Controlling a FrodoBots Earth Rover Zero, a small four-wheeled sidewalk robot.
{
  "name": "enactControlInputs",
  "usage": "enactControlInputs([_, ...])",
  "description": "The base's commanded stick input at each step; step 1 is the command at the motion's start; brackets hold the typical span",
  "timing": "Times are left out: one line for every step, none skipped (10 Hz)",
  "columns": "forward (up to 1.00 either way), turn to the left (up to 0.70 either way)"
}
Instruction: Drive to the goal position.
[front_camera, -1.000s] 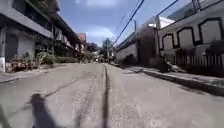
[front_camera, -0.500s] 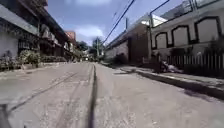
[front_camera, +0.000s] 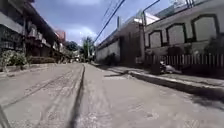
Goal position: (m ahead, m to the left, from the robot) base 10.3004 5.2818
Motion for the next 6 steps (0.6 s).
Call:
enactControlInputs([1.0,0.13])
enactControlInputs([1.0,0.13])
enactControlInputs([1.0,0.13])
enactControlInputs([1.0,0.13])
enactControlInputs([1.0,0.13])
enactControlInputs([1.0,0.13])
